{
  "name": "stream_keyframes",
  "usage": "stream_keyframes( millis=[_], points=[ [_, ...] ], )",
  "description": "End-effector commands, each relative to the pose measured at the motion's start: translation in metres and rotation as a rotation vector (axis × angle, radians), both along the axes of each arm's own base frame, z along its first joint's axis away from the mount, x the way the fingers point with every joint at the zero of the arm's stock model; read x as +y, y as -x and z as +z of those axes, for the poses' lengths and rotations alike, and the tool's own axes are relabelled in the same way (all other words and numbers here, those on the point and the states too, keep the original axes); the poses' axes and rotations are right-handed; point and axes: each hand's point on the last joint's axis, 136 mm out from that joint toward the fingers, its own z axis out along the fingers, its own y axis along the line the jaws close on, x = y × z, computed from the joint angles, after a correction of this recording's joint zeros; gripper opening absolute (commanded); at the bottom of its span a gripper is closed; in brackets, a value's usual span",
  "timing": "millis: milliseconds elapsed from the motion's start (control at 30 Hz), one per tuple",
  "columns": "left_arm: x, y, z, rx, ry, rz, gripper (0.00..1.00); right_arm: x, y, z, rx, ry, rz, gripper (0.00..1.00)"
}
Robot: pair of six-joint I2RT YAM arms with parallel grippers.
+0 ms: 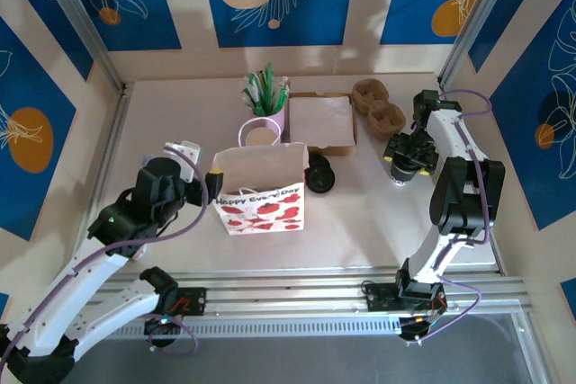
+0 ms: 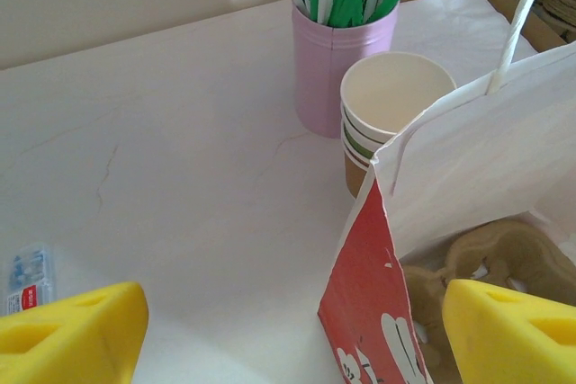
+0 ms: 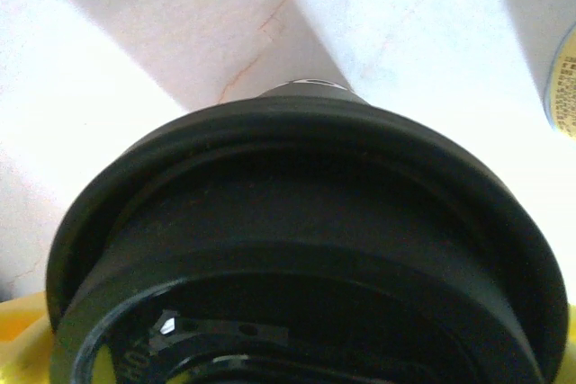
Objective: Pack the takeout coffee
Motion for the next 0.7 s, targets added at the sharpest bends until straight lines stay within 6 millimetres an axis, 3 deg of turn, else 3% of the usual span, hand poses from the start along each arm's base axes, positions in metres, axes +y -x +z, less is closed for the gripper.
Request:
stream_keyframes(
  millis=[0,367,667],
  points=[
    [0.006,0.0,-0.003,-0.005,-0.026,0.016,0.85,0.005,0.002,0.015,-0.049,0.015,0.024,0.88],
    [0.001,0.002,0.002,-0.027,0.011,-0.013,0.85,0.05,0.025,0.077,-0.236,0.029,0.158,0.86],
    [0.003,0.007,0.014,-0.091,0.054,-0.023,0.85,0.101,0.067,0.141,-0.423,-0.028,0.323,0.83]
  ],
)
